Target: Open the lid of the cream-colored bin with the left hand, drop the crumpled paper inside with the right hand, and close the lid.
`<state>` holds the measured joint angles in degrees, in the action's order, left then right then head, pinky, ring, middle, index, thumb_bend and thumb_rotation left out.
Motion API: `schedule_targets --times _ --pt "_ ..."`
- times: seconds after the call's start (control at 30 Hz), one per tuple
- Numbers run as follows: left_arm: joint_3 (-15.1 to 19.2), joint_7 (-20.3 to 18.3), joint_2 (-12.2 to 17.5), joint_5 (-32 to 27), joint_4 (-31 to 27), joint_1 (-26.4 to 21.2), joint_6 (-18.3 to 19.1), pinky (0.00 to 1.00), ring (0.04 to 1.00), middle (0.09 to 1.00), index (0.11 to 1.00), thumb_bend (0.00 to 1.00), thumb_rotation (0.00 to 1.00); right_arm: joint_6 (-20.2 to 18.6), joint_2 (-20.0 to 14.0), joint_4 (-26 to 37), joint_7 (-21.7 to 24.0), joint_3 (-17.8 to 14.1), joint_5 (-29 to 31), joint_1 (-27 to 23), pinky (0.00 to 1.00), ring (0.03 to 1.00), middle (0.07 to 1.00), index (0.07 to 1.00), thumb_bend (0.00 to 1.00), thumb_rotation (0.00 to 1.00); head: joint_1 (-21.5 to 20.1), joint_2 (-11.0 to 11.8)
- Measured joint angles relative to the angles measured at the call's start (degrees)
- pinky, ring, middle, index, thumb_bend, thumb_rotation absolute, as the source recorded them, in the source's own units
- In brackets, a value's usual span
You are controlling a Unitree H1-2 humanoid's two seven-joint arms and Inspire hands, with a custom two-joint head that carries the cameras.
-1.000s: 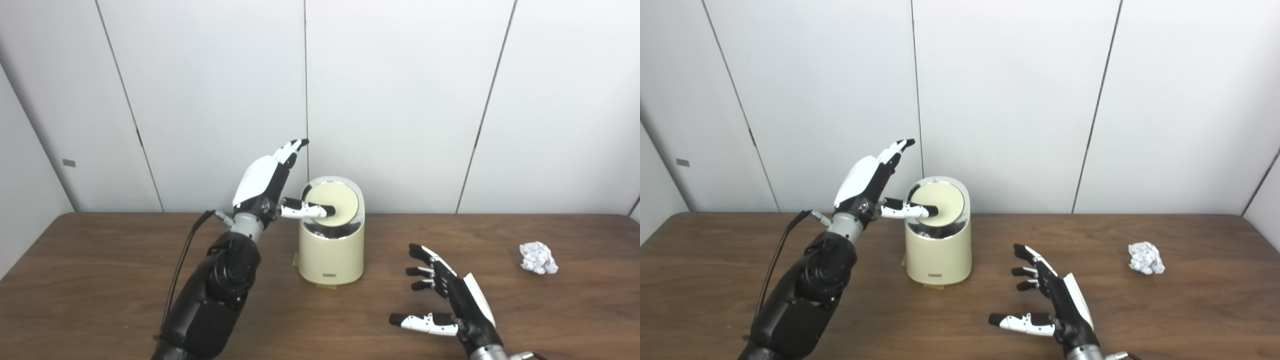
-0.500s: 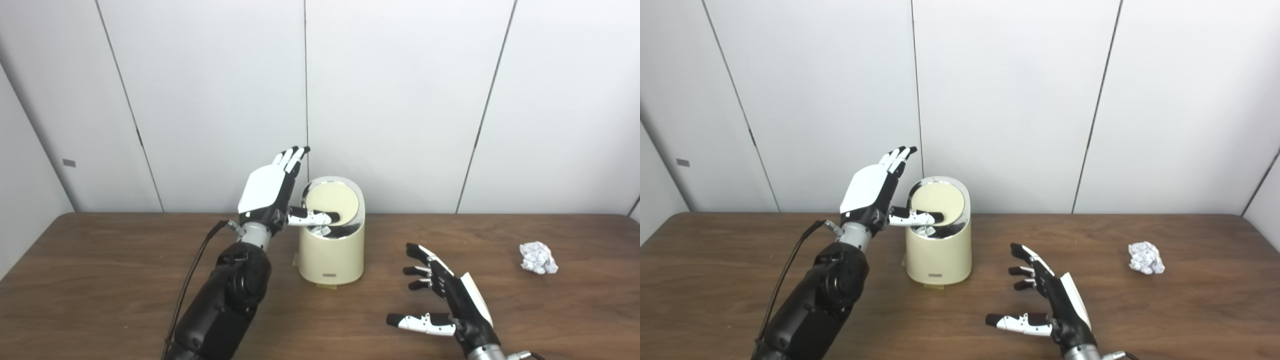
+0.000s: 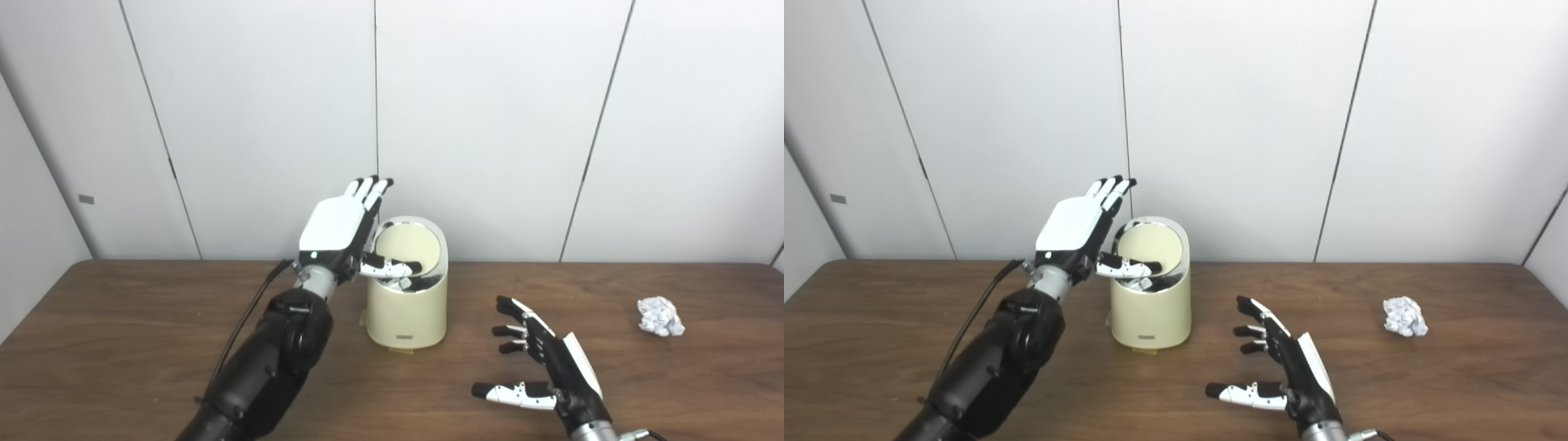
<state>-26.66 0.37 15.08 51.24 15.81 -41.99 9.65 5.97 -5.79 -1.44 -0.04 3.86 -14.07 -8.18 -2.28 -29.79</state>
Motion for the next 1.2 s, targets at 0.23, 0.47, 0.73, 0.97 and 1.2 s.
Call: schedule_targets --times 0.23,0.47,0.73,0.97,1.2 --pt "-2.39 -9.69 2.04 1.36 -4.05 -1.04 0.58 0.83 0.991 1.000 1.000 1.00 0.24 0.00 0.00 0.34 -0.07 0.01 -0.78 -0.01 0.62 0.739 0.866 0.872 0.78 0.17 0.00 -0.09" --pt "5.12 -8.00 -0.62 -5.80 -5.78 2.81 -0.40 0.74 0.911 0.944 0.977 0.97 0.33 0.01 0.09 0.33 -0.08 -0.09 -0.85 -0.02 0.62 0.741 0.867 0.870 0.78 0.18 0.17 0.00" --pt "9.63 1.86 -2.29 -7.74 -4.79 3.93 -4.49 0.68 0.895 0.958 0.998 0.94 0.34 0.02 0.10 0.14 -0.07 -0.08 -0.77 -0.02 0.62 0.745 0.876 0.877 0.79 0.19 0.44 0.35" --pt "13.75 8.74 -4.91 -9.71 -4.06 4.11 -6.02 0.72 0.924 0.985 1.000 0.89 0.36 0.04 -0.24 -0.28 0.15 -0.02 -0.42 -0.02 0.63 0.755 0.886 0.884 0.78 0.19 0.70 0.26" --pt "22.22 10.95 -6.67 -20.64 -8.43 7.21 -8.62 0.85 0.942 0.961 0.988 0.87 0.28 0.04 -0.34 -0.59 0.15 0.06 -0.43 -0.03 0.63 0.747 0.882 0.880 0.78 0.18 0.61 0.35"
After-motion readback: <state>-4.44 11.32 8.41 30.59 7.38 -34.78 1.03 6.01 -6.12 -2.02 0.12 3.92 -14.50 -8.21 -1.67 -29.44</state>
